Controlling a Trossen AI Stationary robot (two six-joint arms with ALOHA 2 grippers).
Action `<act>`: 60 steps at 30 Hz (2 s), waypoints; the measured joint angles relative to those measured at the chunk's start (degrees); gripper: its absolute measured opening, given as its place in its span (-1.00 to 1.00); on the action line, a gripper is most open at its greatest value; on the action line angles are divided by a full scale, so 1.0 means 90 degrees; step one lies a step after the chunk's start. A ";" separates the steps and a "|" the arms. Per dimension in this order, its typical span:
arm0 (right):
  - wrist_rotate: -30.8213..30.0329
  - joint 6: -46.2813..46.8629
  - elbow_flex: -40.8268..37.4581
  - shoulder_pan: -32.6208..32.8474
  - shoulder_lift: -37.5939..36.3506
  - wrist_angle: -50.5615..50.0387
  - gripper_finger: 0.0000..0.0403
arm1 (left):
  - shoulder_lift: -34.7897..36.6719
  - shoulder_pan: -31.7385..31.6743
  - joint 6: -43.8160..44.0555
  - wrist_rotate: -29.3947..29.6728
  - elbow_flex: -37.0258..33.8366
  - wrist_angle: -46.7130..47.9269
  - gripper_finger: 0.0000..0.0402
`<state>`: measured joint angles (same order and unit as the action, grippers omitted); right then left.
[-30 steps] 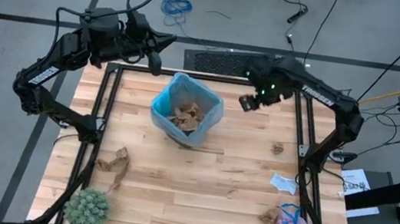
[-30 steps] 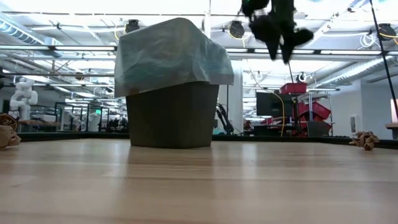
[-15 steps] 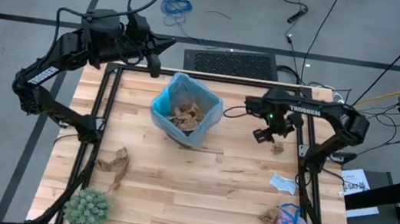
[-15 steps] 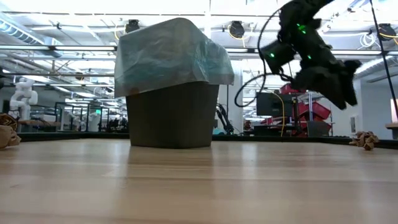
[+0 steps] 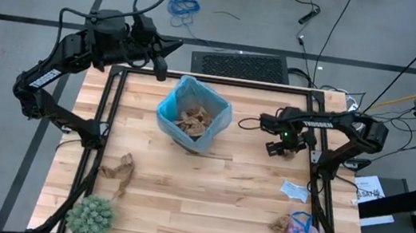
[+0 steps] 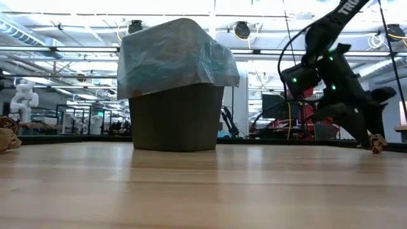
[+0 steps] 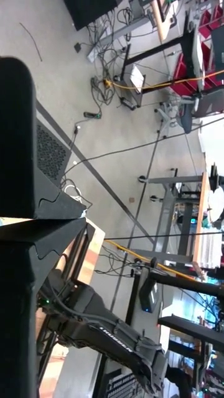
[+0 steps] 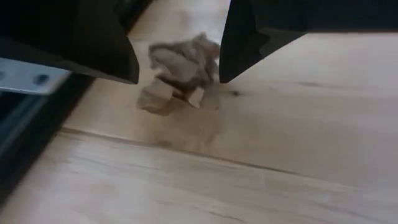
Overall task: Pick and place trash into bin
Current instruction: Put the brown paper into the brown trash bin
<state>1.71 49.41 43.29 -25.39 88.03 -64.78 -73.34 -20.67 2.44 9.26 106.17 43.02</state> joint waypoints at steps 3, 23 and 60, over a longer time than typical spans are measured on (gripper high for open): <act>0.0040 0.0103 -0.0292 0.0000 0.0001 0.0462 0.00 | 0.0000 0.0000 -0.0002 0.0000 0.0000 0.0000 -1.00; -0.0555 -0.0354 0.1788 -0.0605 -0.1871 0.1052 -0.99 | -0.0002 0.0000 0.0007 0.0000 0.0000 -0.0011 -1.00; 0.1331 -0.3980 0.8042 0.0988 0.1654 0.2160 -0.50 | -0.0002 0.0000 0.0022 0.0000 0.0000 -0.0342 -1.00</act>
<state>13.69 13.59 115.66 -16.49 102.91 -45.34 -73.36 -20.67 2.63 9.26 106.17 39.94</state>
